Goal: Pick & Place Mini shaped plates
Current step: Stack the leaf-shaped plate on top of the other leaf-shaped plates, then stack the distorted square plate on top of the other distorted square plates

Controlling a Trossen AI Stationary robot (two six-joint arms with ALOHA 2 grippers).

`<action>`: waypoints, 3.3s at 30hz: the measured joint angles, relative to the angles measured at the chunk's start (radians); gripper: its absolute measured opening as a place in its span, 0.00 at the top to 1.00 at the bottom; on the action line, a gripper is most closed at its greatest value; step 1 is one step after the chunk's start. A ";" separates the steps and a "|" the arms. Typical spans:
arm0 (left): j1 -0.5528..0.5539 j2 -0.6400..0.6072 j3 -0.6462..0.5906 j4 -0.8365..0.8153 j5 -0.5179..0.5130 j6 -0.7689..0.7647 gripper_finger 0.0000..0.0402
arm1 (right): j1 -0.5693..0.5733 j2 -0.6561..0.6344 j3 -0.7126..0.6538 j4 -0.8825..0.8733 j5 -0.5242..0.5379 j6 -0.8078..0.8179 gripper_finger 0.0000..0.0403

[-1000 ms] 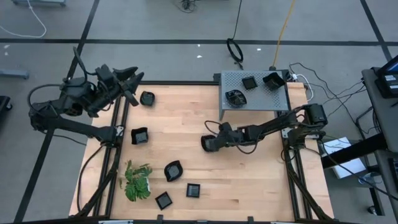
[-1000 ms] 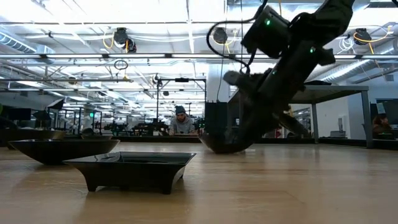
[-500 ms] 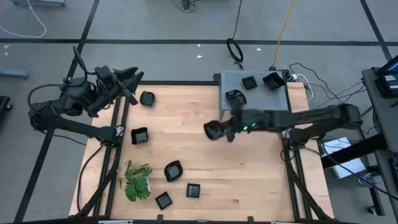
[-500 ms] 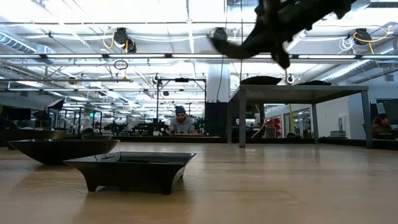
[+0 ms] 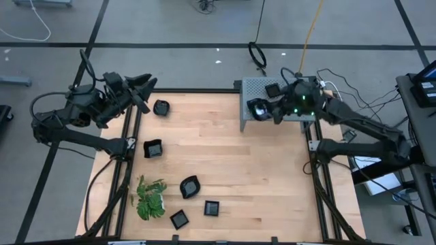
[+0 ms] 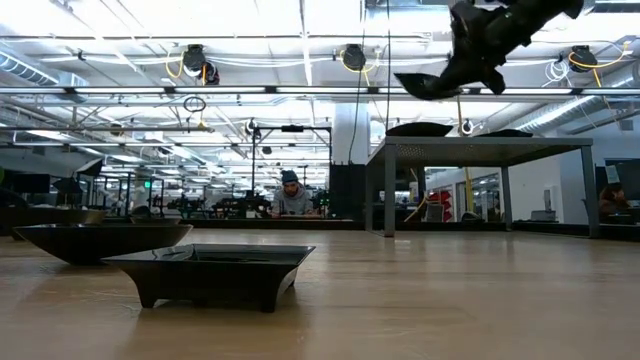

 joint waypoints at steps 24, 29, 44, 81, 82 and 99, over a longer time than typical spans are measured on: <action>0.009 0.165 0.000 0.020 -0.036 -0.017 0.57 | -0.210 0.235 0.135 -0.126 -0.106 -0.182 1.00; 0.031 0.163 0.000 0.048 -0.055 0.033 0.57 | -0.210 0.235 0.135 -0.099 -0.107 -0.139 0.99; 0.077 0.162 0.000 0.114 -0.055 0.208 0.57 | -0.209 0.208 0.135 -0.008 -0.106 -0.108 0.65; 0.074 0.350 -0.503 -0.894 0.744 -0.346 0.57 | -0.128 0.093 0.135 0.247 -0.109 -0.199 0.65; 0.075 0.350 -0.525 -0.873 0.748 -0.347 0.57 | -0.128 0.093 0.135 0.247 -0.110 -0.206 0.65; 0.073 0.344 -0.666 -0.603 0.835 -0.292 0.57 | -0.129 0.093 0.135 0.251 -0.108 -0.212 0.65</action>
